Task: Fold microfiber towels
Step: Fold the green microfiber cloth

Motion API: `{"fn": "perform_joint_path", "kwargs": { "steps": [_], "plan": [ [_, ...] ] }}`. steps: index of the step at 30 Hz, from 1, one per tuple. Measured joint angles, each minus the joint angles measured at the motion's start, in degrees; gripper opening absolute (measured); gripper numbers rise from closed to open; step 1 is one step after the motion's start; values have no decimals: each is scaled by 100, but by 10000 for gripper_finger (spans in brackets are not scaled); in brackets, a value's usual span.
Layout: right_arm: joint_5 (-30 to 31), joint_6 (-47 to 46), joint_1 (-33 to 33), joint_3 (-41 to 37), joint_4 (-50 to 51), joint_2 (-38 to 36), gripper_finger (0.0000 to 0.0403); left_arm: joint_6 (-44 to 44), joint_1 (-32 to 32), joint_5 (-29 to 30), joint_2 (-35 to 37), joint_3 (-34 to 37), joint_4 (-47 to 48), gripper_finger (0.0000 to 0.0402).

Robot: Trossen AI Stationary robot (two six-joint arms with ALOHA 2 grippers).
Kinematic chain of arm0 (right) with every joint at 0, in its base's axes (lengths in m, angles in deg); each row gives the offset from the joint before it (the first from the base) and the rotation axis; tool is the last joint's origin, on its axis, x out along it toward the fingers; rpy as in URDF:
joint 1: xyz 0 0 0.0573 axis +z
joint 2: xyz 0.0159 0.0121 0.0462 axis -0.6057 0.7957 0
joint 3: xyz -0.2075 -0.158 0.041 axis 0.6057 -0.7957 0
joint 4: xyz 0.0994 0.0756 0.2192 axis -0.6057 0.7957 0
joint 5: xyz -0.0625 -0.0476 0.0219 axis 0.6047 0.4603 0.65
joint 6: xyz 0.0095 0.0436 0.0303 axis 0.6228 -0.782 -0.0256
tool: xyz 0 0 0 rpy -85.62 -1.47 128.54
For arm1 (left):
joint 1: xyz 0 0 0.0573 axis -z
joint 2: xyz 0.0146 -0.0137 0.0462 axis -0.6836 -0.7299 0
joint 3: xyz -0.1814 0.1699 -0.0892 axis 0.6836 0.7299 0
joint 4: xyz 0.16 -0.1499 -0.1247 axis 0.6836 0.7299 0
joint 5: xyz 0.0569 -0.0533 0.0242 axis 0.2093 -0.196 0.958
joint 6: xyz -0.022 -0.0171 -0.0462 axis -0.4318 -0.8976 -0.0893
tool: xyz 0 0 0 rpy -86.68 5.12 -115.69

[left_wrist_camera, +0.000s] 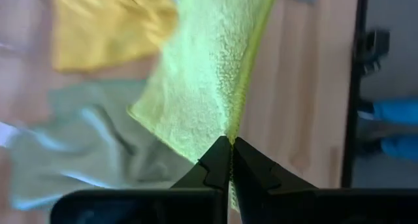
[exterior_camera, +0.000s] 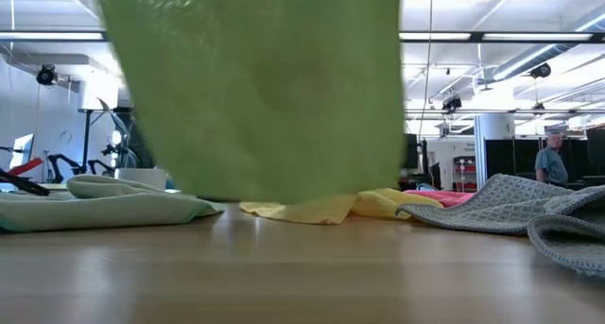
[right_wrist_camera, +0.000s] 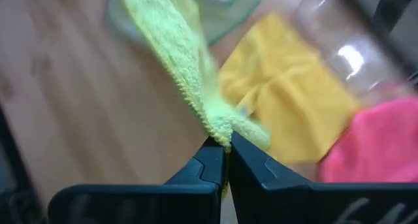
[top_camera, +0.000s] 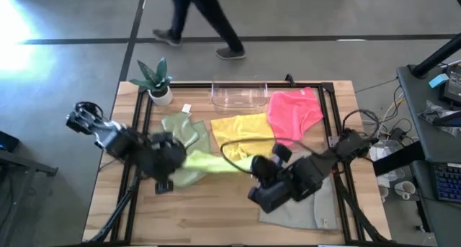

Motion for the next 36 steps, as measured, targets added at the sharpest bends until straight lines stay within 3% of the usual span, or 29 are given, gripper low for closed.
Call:
{"fn": "perform_joint_path", "kwargs": {
  "steps": [11, 20, 25, 30, 36],
  "plan": [
    [-985, -1324, 686, -492, -743, 872, 8, -477, 852, -846, -907, 1014, -1401, 0],
    [-1513, -1605, 993, -495, -1688, 1699, 8, -737, 1093, -1256, -1524, 1656, -2567, 0],
    [-1785, -1756, 1112, -467, -2068, 1903, 8, -1157, 1220, -1417, -1699, 1683, -2729, 0],
    [-1660, -1869, 1132, -462, -1902, 1942, 8, -1175, 1243, -1302, -1668, 1667, -2701, 0],
    [-1325, -1946, 898, -462, -1083, 1914, 8, -1167, 1008, -572, -1630, 1671, -2223, 0]
  ]
}}
